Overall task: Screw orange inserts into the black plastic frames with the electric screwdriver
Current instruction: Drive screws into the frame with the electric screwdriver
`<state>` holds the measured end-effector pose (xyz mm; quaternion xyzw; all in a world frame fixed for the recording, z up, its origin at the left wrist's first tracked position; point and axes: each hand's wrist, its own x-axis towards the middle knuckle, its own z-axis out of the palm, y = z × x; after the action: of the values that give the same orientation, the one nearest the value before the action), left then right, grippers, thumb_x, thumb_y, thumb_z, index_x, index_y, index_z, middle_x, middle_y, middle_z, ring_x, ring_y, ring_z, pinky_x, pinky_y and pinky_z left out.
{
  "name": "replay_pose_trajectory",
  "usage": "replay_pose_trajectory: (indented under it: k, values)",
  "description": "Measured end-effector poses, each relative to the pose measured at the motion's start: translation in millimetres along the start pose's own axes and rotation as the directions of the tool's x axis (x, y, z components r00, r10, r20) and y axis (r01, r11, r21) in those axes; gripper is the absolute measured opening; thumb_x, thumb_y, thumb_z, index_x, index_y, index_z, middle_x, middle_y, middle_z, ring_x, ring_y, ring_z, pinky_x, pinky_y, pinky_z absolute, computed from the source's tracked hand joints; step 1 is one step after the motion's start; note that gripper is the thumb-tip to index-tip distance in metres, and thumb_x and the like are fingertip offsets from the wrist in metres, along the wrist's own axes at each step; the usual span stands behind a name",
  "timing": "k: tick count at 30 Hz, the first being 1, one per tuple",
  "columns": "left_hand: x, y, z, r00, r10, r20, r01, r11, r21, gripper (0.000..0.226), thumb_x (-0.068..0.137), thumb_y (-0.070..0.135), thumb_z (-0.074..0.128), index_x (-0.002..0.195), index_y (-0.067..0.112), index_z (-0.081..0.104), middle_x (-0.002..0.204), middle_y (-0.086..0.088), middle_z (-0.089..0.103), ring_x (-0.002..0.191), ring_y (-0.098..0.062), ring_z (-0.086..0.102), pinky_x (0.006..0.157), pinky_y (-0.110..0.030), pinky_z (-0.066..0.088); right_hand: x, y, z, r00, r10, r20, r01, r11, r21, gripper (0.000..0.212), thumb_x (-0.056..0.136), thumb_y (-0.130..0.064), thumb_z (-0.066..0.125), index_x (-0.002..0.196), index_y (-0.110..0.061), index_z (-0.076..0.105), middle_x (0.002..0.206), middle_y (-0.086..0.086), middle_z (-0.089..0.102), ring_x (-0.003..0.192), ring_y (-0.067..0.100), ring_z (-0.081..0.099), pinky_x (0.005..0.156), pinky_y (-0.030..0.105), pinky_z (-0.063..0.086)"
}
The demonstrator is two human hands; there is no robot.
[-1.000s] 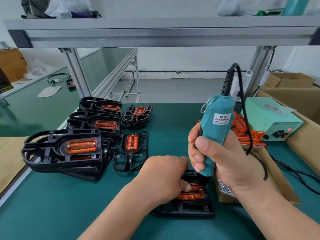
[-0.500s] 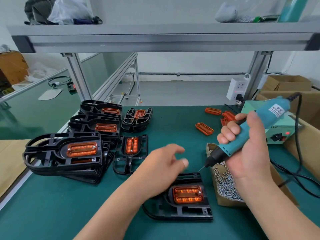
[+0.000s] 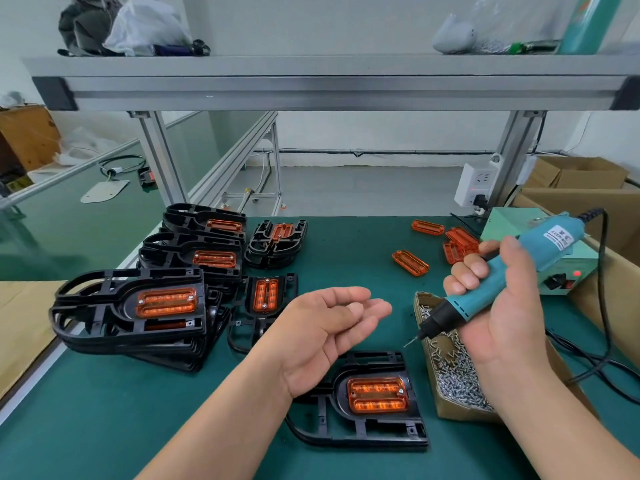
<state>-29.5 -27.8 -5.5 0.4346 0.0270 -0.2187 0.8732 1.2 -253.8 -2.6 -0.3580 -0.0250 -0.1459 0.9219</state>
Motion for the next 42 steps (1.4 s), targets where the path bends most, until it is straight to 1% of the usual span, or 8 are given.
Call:
replay_pose_trajectory:
  k: [8,11,14,19,24,30,38,42]
  values:
    - [-1.9,-6.6,8.5,0.997,0.029,-0.074,-0.019,0.990,0.137,0.034,0.088,0.020,0.074,0.114,-0.002,0.066,0.103,-0.019,0.078,0.089,-0.021,0.079,0.066,-0.021,0.062,-0.1,-0.8,-1.0,1.000,-0.003,0.004,0.003,1.000,0.020,0.023,0.108,-0.034,0.055,0.090,-0.020,0.059,0.072,-0.005,0.044,0.060,0.009,0.043,0.056,0.022,0.044]
    - [0.5,-7.6,5.9,0.998,-0.047,-0.052,0.046,0.999,-0.014,0.028,0.107,0.010,0.055,0.121,-0.013,0.060,0.112,-0.028,0.075,0.106,-0.029,0.077,0.078,-0.026,0.064,0.7,-0.9,-2.4,1.000,-0.007,0.000,0.007,1.000,0.020,0.022,0.107,-0.034,0.056,0.090,-0.020,0.059,0.072,-0.005,0.045,0.059,0.009,0.043,0.056,0.022,0.044]
    - [-0.8,-4.4,3.0,0.996,-0.086,0.032,0.088,0.992,-0.085,0.026,0.107,-0.009,0.042,0.127,-0.021,0.053,0.121,-0.036,0.069,0.118,-0.038,0.071,0.089,-0.031,0.062,2.4,-0.7,-4.5,1.000,-0.004,-0.009,0.005,1.000,0.021,0.021,0.106,-0.035,0.058,0.092,-0.020,0.059,0.072,-0.005,0.045,0.060,0.009,0.044,0.056,0.022,0.045]
    - [-2.4,-4.9,4.4,0.998,-0.069,0.007,0.069,0.997,0.021,0.022,0.101,-0.014,0.050,0.119,-0.015,0.062,0.116,-0.032,0.073,0.110,-0.033,0.075,0.078,-0.026,0.064,3.8,-2.3,-8.1,1.000,-0.009,-0.004,0.009,1.000,0.024,0.020,0.106,-0.035,0.059,0.092,-0.020,0.060,0.073,-0.005,0.046,0.061,0.009,0.044,0.057,0.023,0.045]
    - [-5.7,-6.6,8.3,1.000,-0.017,-0.022,0.021,0.977,0.213,0.016,0.100,0.000,0.064,0.111,0.003,0.075,0.107,-0.019,0.078,0.092,-0.025,0.079,0.062,-0.026,0.063,2.8,-5.0,-4.2,1.000,-0.024,0.004,0.023,0.999,0.039,0.022,0.107,-0.034,0.055,0.090,-0.020,0.059,0.071,-0.005,0.045,0.060,0.008,0.043,0.056,0.022,0.043]
    - [-5.8,-16.2,12.6,0.998,0.066,-0.002,-0.058,0.894,0.445,0.018,0.107,0.011,0.059,0.110,0.011,0.077,0.089,-0.009,0.074,0.079,-0.023,0.075,0.062,-0.028,0.061,-1.0,-12.2,3.9,0.999,-0.046,0.023,0.043,0.994,0.097,0.025,0.107,-0.036,0.055,0.088,-0.021,0.061,0.071,-0.006,0.045,0.061,0.008,0.042,0.058,0.022,0.044]
    - [-8.3,-22.0,18.7,0.997,-0.041,0.073,0.008,0.913,0.407,0.014,0.104,0.001,0.060,0.114,0.000,0.069,0.097,-0.014,0.077,0.093,-0.029,0.078,0.076,-0.034,0.066,-8.2,-16.8,11.8,0.997,-0.062,0.056,0.055,0.992,0.113,0.025,0.108,-0.040,0.053,0.093,-0.020,0.058,0.073,-0.006,0.043,0.062,0.008,0.041,0.059,0.021,0.043]
    - [-8.1,-22.5,19.2,0.994,-0.074,0.083,0.036,0.922,0.385,0.013,0.104,0.001,0.061,0.115,0.001,0.067,0.101,-0.015,0.078,0.097,-0.031,0.078,0.074,-0.031,0.066,-10.5,-16.0,13.3,0.996,-0.067,0.058,0.061,0.994,0.094,0.026,0.109,-0.041,0.053,0.093,-0.021,0.058,0.073,-0.007,0.043,0.062,0.008,0.041,0.060,0.022,0.043]
